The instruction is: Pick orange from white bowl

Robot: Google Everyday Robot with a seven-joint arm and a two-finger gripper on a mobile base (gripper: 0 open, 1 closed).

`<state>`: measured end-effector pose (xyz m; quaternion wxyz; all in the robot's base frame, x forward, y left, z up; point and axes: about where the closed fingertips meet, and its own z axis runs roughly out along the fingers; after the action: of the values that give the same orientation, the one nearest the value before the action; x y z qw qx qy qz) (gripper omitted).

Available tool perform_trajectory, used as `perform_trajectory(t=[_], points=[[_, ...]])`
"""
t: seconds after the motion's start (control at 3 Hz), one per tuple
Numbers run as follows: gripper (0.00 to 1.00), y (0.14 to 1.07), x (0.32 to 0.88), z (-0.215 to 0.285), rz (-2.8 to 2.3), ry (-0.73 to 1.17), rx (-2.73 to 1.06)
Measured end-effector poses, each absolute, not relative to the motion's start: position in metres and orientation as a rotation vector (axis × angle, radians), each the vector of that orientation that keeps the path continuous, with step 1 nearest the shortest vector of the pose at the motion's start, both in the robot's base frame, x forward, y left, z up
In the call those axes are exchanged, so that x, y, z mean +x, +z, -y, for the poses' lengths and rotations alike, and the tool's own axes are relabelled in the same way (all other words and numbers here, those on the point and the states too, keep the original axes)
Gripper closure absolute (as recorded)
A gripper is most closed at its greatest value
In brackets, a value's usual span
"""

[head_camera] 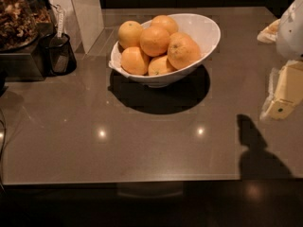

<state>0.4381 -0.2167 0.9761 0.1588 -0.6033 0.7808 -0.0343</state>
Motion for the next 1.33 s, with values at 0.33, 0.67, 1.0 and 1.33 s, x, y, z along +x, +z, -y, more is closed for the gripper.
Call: perform_trajectory(t=[0.33,0.67,1.0,1.33], points=[[0.00,0.976,0.438,0.217,-2.232,-0.098,-1.725],[0.00,0.988,0.448,0.207,-2.167,-0.082,-1.741],[0.00,1.007,0.477,0.182,-2.047,-0.057,-1.783],[0.00,1.022,0.513,0.151,-1.948,-0.004,-1.815]])
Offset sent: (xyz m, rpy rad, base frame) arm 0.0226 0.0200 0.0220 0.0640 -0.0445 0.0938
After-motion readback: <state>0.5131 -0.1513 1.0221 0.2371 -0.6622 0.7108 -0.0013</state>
